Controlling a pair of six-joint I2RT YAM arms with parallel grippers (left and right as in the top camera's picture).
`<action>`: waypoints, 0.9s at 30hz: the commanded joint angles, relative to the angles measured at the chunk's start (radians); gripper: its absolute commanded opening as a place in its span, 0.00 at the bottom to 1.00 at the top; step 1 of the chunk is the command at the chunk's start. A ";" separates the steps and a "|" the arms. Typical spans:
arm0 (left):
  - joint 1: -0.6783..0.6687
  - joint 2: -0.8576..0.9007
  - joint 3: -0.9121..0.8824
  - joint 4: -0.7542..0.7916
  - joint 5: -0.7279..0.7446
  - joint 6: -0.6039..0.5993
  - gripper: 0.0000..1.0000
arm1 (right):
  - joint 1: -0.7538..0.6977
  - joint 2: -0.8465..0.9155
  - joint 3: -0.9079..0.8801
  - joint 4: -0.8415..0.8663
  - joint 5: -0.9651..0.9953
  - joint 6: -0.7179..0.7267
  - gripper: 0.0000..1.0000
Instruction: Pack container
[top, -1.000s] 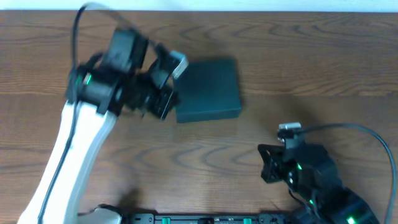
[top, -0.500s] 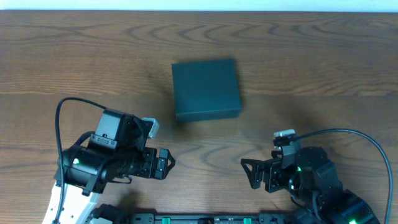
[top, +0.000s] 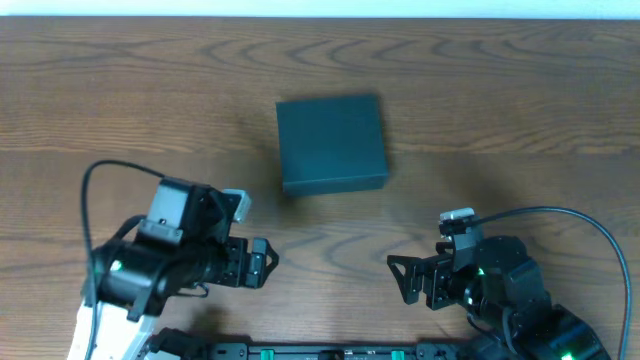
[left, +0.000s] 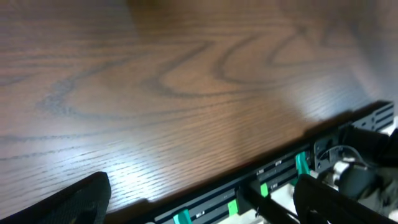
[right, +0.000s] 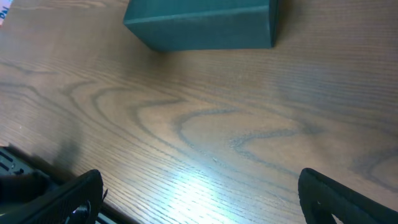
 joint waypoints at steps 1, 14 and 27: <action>0.062 -0.116 -0.002 -0.003 -0.062 -0.007 0.95 | -0.008 0.000 0.000 -0.003 -0.005 0.011 0.99; 0.349 -0.687 -0.352 0.324 -0.283 0.130 0.95 | -0.008 0.000 0.000 -0.003 -0.005 0.011 0.99; 0.381 -0.893 -0.814 0.674 -0.184 -0.006 0.95 | -0.008 0.000 0.000 -0.003 -0.005 0.011 0.99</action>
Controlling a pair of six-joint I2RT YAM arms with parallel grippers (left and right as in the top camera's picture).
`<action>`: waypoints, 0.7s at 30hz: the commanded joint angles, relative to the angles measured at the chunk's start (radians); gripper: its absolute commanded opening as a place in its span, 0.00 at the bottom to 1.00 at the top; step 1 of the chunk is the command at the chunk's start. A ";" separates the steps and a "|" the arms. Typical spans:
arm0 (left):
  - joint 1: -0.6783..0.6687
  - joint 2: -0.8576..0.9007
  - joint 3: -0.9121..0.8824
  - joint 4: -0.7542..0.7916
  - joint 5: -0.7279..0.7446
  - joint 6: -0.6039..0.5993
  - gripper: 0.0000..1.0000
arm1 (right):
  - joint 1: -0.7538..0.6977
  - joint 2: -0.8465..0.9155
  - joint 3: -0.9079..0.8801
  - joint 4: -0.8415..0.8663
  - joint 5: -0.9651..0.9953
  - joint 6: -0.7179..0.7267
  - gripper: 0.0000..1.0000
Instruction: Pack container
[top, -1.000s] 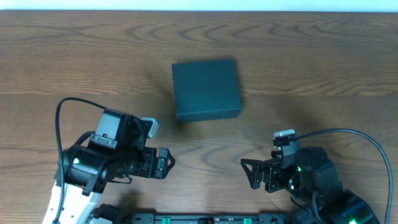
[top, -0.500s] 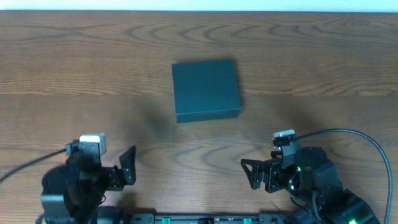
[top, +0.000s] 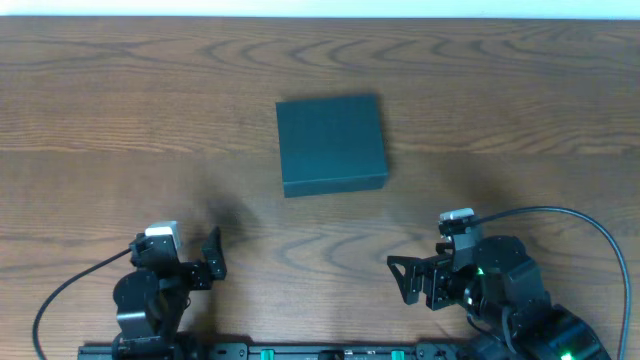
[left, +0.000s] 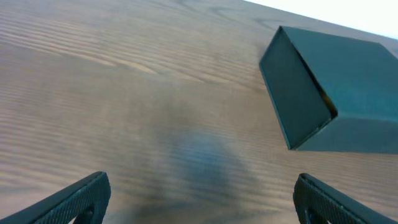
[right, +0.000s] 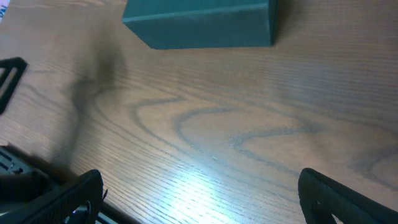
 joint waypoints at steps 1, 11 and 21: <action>0.007 -0.039 -0.051 0.040 0.044 -0.058 0.95 | -0.008 -0.001 0.001 0.000 -0.004 0.011 0.99; 0.006 -0.039 -0.053 0.053 0.073 -0.060 0.95 | -0.008 -0.001 0.001 0.000 -0.004 0.011 0.99; 0.006 -0.039 -0.053 0.053 0.069 -0.059 0.95 | -0.008 -0.001 0.001 0.000 -0.004 0.011 0.99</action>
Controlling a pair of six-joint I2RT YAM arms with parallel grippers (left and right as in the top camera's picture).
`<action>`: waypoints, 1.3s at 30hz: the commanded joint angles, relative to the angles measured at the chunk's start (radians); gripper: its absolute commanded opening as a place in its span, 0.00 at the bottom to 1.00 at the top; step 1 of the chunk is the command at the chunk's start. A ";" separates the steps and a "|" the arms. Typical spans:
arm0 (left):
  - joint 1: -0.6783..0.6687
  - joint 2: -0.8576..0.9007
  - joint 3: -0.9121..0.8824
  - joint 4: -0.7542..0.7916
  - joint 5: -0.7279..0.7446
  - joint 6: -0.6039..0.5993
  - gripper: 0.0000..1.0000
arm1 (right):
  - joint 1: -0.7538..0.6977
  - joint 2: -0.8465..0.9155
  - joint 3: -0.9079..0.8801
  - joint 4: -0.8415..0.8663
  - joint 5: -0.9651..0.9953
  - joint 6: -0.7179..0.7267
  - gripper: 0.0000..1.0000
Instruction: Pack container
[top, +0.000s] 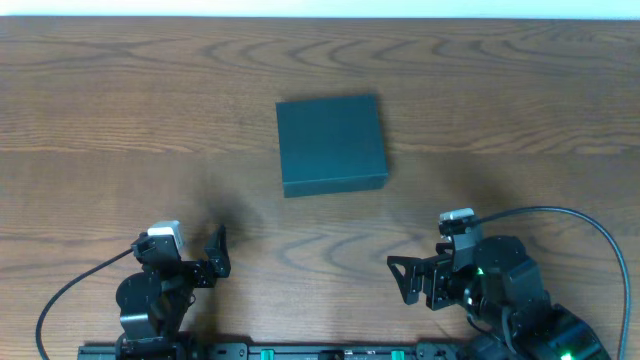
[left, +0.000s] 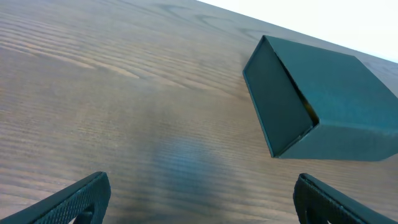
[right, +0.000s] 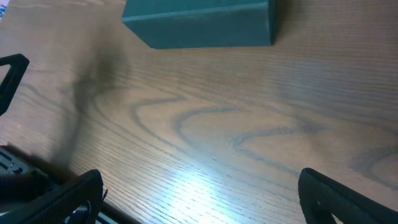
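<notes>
A dark teal box sits closed on the wooden table, a little behind the middle; its side faces show as the box and the box in the wrist views. My left gripper rests low at the near left, open and holding nothing, its fingertips wide apart. My right gripper rests at the near right, also open and holding nothing, fingertips spread. Both point toward the box from well short of it.
A black rail with green clips runs along the table's near edge between the arm bases. A black cable loops from the right arm. The left gripper's finger shows at the left edge of the right wrist view.
My left gripper has shifted slightly, turning a little more toward the box. The right arm and the box have not moved.
My left arm was raised and turned sideways, its open gripper pointing right across the near table. Then it lay folded low at the near left, facing the box. It holds almost that pose now. The right arm and box stayed still.
</notes>
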 joint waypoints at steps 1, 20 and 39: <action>0.006 -0.008 -0.021 0.004 0.021 -0.008 0.95 | -0.008 -0.001 0.001 0.002 -0.004 0.011 0.99; 0.006 -0.008 -0.021 0.004 0.021 -0.008 0.95 | -0.008 -0.008 -0.023 0.027 0.150 -0.038 0.99; 0.006 -0.008 -0.021 0.004 0.021 -0.008 0.95 | -0.038 -0.545 -0.529 0.244 0.161 -0.292 0.99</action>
